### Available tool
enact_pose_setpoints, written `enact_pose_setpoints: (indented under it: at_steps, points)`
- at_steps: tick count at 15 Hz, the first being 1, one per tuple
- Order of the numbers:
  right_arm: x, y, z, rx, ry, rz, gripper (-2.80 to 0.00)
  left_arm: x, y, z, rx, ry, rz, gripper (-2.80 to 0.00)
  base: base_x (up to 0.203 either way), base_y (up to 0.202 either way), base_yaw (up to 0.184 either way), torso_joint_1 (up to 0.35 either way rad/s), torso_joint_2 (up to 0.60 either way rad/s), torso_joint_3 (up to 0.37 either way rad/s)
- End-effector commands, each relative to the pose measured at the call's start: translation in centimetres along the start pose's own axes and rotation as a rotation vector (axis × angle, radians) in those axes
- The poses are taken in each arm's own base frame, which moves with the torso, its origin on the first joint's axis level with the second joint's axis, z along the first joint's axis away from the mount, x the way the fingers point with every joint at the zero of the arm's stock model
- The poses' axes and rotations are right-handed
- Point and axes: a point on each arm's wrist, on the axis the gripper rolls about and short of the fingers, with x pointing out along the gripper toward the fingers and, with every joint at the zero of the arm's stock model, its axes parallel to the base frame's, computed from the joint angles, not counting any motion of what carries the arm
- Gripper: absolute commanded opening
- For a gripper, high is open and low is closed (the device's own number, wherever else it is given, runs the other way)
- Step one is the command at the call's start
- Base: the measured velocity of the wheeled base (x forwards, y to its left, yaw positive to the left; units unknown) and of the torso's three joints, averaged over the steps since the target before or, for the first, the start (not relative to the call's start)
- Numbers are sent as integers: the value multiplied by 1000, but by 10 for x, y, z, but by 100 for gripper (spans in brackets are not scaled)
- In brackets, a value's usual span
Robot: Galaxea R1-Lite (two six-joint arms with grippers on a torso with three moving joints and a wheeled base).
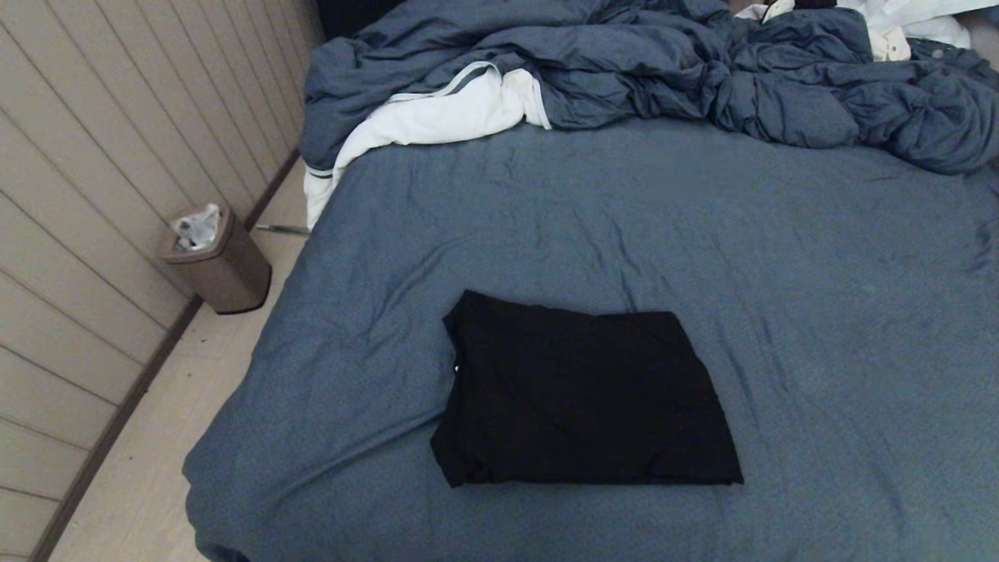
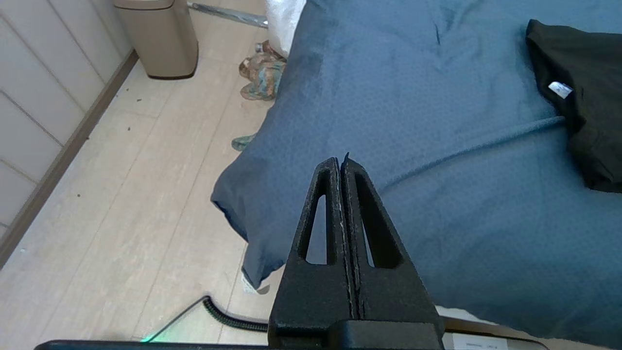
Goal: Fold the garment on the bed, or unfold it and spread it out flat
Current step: Unford the black T-shirt
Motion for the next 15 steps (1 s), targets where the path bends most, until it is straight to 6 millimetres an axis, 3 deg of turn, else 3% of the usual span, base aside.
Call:
enact_pose_setpoints:
  at_steps: [1,3,6,8,11,15]
  points:
    - [41,-6,45,8,107,44,-280,0,0,0,0,1,0,-280,0,0,0,0,0,0]
    - [80,-10,75,12,166,77,-280,0,0,0,0,1,0,-280,0,0,0,0,0,0]
    - [156,-10,111,20,242,119,-280,0,0,0,1,1,0,-280,0,0,0,0,0,0]
    - [208,1,129,25,265,182,-280,0,0,0,5,-1,2,-280,0,0,0,0,0,0]
    - [275,41,137,21,307,288,-280,0,0,0,6,-2,2,-280,0,0,0,0,0,0]
    - [328,102,125,11,440,412,-280,0,0,0,6,-1,2,-280,0,0,0,0,0,0]
